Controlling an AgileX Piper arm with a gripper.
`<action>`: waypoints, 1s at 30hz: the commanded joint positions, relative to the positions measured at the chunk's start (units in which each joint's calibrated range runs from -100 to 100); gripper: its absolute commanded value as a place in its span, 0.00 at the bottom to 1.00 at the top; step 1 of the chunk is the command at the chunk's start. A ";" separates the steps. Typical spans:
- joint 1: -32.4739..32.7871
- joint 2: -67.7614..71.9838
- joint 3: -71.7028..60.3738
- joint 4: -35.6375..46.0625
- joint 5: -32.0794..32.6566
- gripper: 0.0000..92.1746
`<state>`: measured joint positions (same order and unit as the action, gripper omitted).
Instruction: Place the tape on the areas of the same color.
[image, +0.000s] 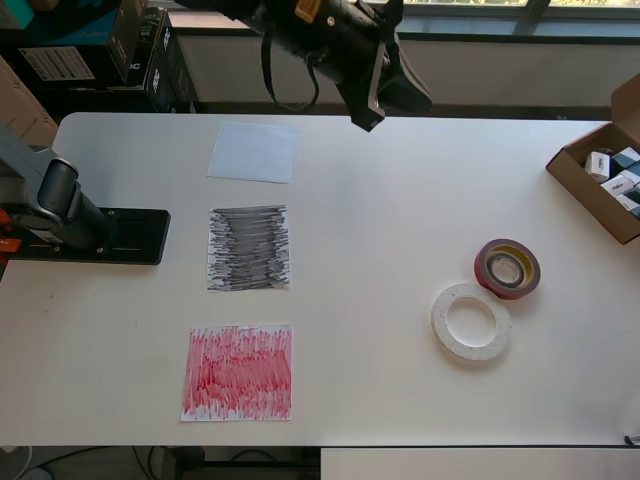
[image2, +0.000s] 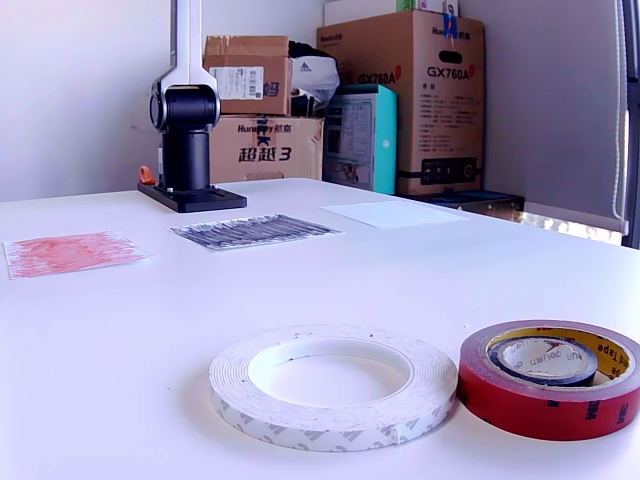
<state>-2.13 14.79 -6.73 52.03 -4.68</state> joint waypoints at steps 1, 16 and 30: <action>-0.31 4.85 -5.40 11.99 6.98 0.00; -1.10 13.27 -7.31 22.09 25.97 0.00; -4.33 24.59 -14.58 21.49 32.11 0.00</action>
<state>-5.73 35.81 -17.53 73.85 27.02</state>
